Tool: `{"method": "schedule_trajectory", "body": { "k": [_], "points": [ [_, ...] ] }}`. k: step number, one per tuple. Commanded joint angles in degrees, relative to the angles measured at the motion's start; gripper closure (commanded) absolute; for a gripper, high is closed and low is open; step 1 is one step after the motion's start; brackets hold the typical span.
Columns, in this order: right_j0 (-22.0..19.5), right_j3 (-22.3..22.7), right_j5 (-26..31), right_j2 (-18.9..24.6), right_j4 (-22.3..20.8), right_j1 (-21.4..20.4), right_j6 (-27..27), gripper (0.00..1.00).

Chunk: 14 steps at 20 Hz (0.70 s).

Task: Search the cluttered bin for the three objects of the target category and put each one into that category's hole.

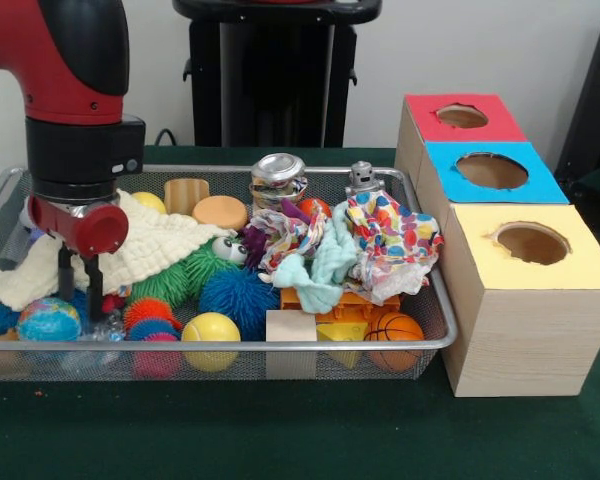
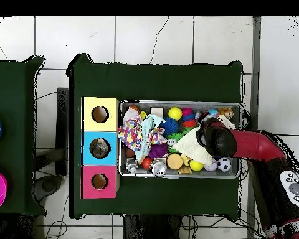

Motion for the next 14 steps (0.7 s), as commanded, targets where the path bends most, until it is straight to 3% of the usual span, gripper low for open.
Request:
{"method": "schedule_trajectory", "body": {
  "k": [1, 14],
  "points": [
    [-0.59, 5.03, 0.51, -3.08, -2.60, 1.55, -2.53, 0.00],
    [-3.29, 5.79, -3.01, -0.01, -3.00, 5.38, -4.35, 0.00]
  ]
}}
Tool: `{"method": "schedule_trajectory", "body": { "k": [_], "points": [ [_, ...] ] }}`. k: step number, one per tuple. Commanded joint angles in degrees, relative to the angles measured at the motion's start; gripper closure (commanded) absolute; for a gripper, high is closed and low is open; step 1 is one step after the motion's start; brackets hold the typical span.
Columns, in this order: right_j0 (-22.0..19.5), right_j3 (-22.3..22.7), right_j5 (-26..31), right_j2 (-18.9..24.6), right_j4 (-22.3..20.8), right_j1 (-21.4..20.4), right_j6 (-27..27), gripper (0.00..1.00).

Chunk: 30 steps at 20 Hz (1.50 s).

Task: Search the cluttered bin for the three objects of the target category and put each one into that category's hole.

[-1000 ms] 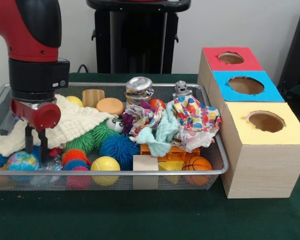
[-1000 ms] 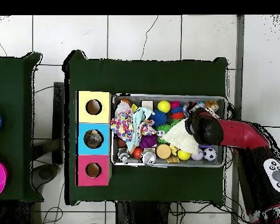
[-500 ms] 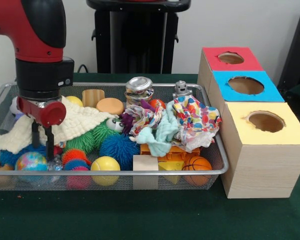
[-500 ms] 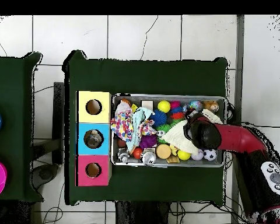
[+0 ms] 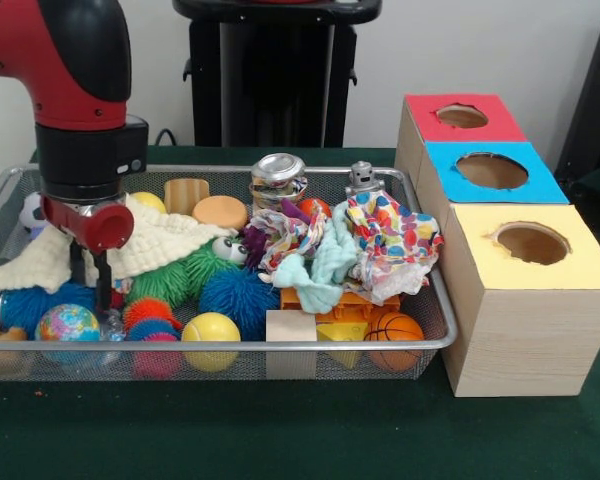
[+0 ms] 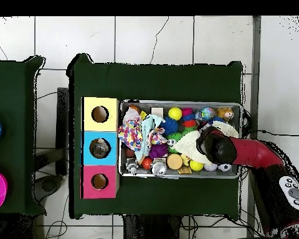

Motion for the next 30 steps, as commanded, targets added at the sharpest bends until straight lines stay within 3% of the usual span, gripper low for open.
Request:
{"method": "schedule_trajectory", "body": {
  "k": [1, 11, 14, 17, 22, 30],
  "points": [
    [-2.19, 3.29, -2.39, 1.56, -2.91, 4.22, -4.68, 0.00],
    [-6.50, 2.93, -5.45, 8.47, -3.54, 6.36, -8.38, 0.00],
    [-7.18, 3.16, -7.56, 9.12, -4.15, 7.02, -7.23, 0.00],
    [-5.99, 4.20, -10.28, 7.43, -3.93, 6.73, -3.38, 0.00],
    [1.54, 5.95, -16.23, -0.51, -2.21, 4.52, 4.86, 0.00],
    [11.01, 8.37, -19.40, -9.98, 3.13, 3.28, 9.25, 0.00]
  ]
}}
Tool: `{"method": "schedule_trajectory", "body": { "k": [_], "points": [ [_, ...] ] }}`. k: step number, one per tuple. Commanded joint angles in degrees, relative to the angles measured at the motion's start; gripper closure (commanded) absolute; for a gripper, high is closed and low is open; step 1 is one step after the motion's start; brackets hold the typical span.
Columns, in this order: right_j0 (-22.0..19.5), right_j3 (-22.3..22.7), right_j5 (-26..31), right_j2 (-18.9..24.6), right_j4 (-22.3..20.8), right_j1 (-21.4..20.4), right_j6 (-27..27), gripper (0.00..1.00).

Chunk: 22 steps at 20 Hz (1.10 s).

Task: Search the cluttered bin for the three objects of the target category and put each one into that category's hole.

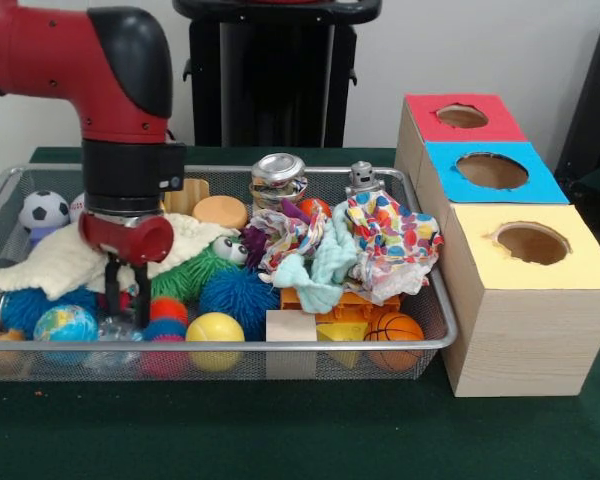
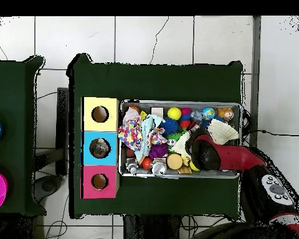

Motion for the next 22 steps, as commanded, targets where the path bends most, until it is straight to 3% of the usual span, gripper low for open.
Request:
{"method": "schedule_trajectory", "body": {
  "k": [1, 11, 17, 22],
  "points": [
    [5.87, 5.78, -2.73, -4.88, 3.37, 0.88, 9.52, 0.00],
    [15.40, 13.78, -5.65, -13.95, 15.00, -1.29, 14.79, 0.00],
    [13.73, 14.15, -5.32, -12.70, 17.31, -1.13, 10.34, 0.00],
    [10.31, 12.97, -1.08, -10.36, 17.52, -2.20, 6.09, 0.00]
  ]
}}
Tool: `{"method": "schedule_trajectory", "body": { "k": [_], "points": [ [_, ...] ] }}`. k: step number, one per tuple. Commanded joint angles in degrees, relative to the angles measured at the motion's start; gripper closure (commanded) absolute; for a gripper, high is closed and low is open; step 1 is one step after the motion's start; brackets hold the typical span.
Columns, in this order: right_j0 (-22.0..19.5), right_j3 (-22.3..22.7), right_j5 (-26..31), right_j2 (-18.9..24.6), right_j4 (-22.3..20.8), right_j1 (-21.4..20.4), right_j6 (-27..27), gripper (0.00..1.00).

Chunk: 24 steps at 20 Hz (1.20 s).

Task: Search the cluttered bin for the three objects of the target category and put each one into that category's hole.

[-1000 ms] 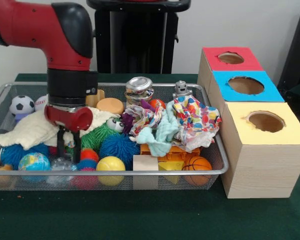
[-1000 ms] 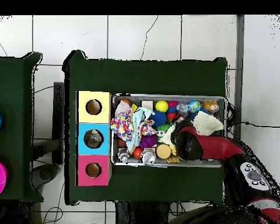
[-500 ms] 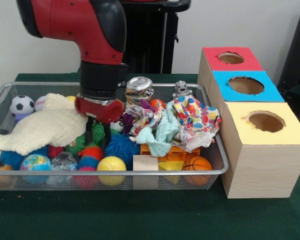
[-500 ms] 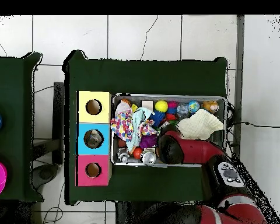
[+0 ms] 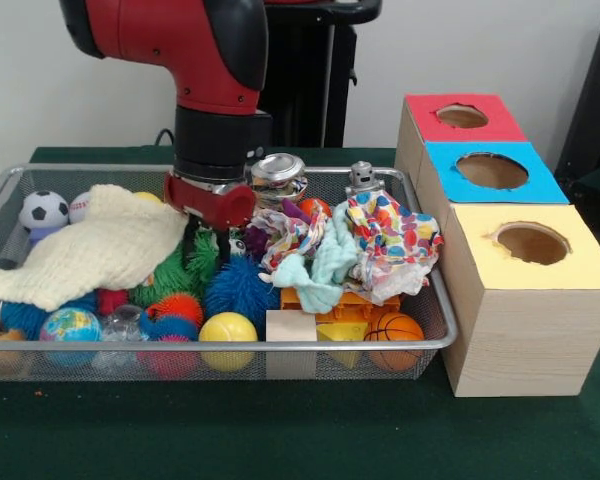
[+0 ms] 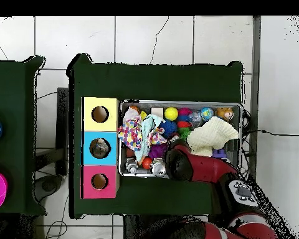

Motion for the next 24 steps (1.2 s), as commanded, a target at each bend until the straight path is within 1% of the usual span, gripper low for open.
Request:
{"method": "schedule_trajectory", "body": {
  "k": [1, 5, 8, 9, 12, 15, 16, 18, 21, 24],
  "points": [
    [-3.45, 3.81, 5.11, 1.82, 2.99, -0.84, 5.48, 0.00],
    [-3.15, 4.41, 11.27, 1.56, 4.21, -6.68, 3.63, 0.00],
    [-4.13, 2.62, 15.79, 2.65, 4.72, -8.88, 1.24, 0.00],
    [-4.79, 2.16, 16.34, 3.29, 4.76, -8.97, 0.79, 0.00],
    [-6.46, 0.85, 14.98, 4.79, 4.10, -7.35, 0.46, 0.00],
    [-8.20, -0.45, 9.73, 6.53, 2.67, -4.75, 1.11, 0.00],
    [-8.63, -1.13, 8.81, 7.12, 2.27, -4.33, 0.97, 0.00],
    [-8.42, -2.29, 10.85, 7.36, 2.18, -4.61, -0.24, 0.00],
    [-8.19, -4.57, 16.04, 8.03, 2.19, -5.56, -3.14, 0.00],
    [-9.01, -6.60, 17.95, 9.29, 1.95, -4.95, -4.96, 0.00]
  ]
}}
